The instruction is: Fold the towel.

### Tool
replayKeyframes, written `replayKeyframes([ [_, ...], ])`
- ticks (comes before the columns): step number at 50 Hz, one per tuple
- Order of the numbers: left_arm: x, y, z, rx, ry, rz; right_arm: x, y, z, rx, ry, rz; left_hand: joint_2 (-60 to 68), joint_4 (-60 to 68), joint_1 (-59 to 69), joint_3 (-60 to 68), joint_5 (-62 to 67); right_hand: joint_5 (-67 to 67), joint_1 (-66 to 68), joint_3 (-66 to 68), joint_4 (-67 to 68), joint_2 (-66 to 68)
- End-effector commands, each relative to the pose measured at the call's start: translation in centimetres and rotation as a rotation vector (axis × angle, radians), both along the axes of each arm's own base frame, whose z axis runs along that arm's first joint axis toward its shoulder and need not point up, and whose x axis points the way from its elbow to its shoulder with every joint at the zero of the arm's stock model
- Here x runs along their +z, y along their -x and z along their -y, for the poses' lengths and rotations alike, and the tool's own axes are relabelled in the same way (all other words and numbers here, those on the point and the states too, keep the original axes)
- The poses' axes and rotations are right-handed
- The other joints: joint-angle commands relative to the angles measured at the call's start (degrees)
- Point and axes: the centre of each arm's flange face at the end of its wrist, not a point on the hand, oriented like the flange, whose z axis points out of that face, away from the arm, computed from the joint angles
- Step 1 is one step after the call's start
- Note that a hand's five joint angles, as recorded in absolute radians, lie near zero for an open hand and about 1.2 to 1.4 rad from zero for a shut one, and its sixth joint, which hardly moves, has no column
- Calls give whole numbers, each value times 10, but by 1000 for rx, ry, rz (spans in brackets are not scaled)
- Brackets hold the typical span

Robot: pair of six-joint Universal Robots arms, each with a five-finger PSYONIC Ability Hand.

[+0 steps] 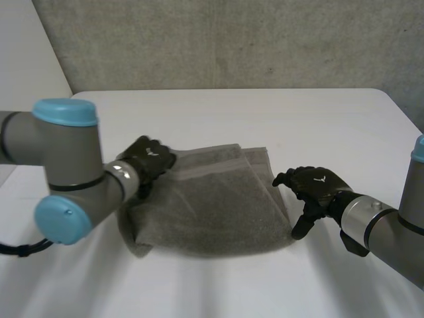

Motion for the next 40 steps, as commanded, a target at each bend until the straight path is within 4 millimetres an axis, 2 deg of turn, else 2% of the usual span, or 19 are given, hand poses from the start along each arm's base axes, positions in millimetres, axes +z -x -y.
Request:
replayKeyframes([
  [1, -13, -29, 15, 83, -30, 11, -5, 1, -3, -6, -18, -8, 6, 6, 4, 5, 7, -8, -1, -8, -15, -42],
  [7, -24, -26, 19, 71, -3, -5, -10, 1, -10, -4, -33, -4, 4, 4, 2, 3, 5, -10, -3, -10, -17, -44],
  [11, -35, -24, 18, 40, -35, -6, -15, -6, -17, 24, -22, -4, 8, 8, 5, 7, 8, -6, 1, -7, -13, -40],
  [18, -40, -23, 18, 34, -42, -9, -30, -13, -21, 33, -24, -33, 9, 9, 7, 8, 10, 22, 29, 22, 15, -12],
  [22, -41, -22, 17, 31, -44, -10, -38, -16, -19, 19, -8, -56, 21, 21, 19, 20, 22, 146, 153, 146, 139, 112],
  [23, -41, -22, 17, 31, -46, -10, -39, -16, -18, 13, 2, -59, 41, 41, 39, 40, 42, 195, 202, 195, 188, 161],
  [24, -42, -22, 15, 28, -50, -9, -39, -16, -18, 13, 2, -59, 114, 115, 112, 114, 115, 196, 202, 195, 188, 162],
  [25, -42, -22, 15, 28, -50, -9, -40, -16, -16, 9, 11, -58, 115, 115, 113, 114, 116, 256, 262, 255, 248, 222],
  [26, -44, -22, 13, 28, -54, -6, -41, -17, -14, 8, 17, -58, 203, 204, 201, 203, 204, 333, 340, 332, 326, 299],
  [27, -46, -22, 12, 26, -56, -6, -41, -17, -14, 8, 17, -58, 293, 293, 290, 292, 294, 333, 340, 333, 326, 300],
  [28, -47, -22, 11, 26, -56, -5, -43, -17, -13, 10, 22, -63, 363, 364, 361, 363, 364, 438, 445, 438, 431, 405],
  [29, -47, -22, 11, 26, -56, -5, -43, -17, -13, 10, 23, -63, 364, 364, 362, 363, 365, 439, 446, 439, 432, 406],
  [30, -50, -22, 9, 24, -55, -4, -44, -17, -11, 19, 36, -79, 439, 439, 437, 438, 440, 638, 644, 637, 631, 604],
  [31, -50, -22, 9, 24, -55, -4, -44, -18, -10, 26, 48, -92, 440, 440, 438, 439, 441, 641, 648, 640, 634, 607],
  [32, -51, -23, 7, 22, -55, -4, -44, -18, -10, 26, 48, -92, 525, 525, 522, 524, 525, 641, 648, 640, 634, 607],
  [34, -52, -23, 4, 19, -58, -3, -41, -18, -8, 33, 72, -106, 525, 526, 523, 525, 526, 641, 648, 640, 634, 607],
  [37, -52, -23, -4, 16, -67, 4, -26, -20, 7, 49, 169, -138, 525, 526, 523, 525, 526, 641, 648, 640, 634, 607],
  [38, -47, -23, -8, 14, -59, 2, -26, -20, 7, 49, 170, -138, 525, 526, 523, 525, 526, 641, 648, 640, 634, 607],
  [40, -33, -24, -17, 11, -38, -6, -12, -24, 19, 48, 235, -137, 525, 526, 523, 525, 526, 641, 648, 640, 634, 607],
])
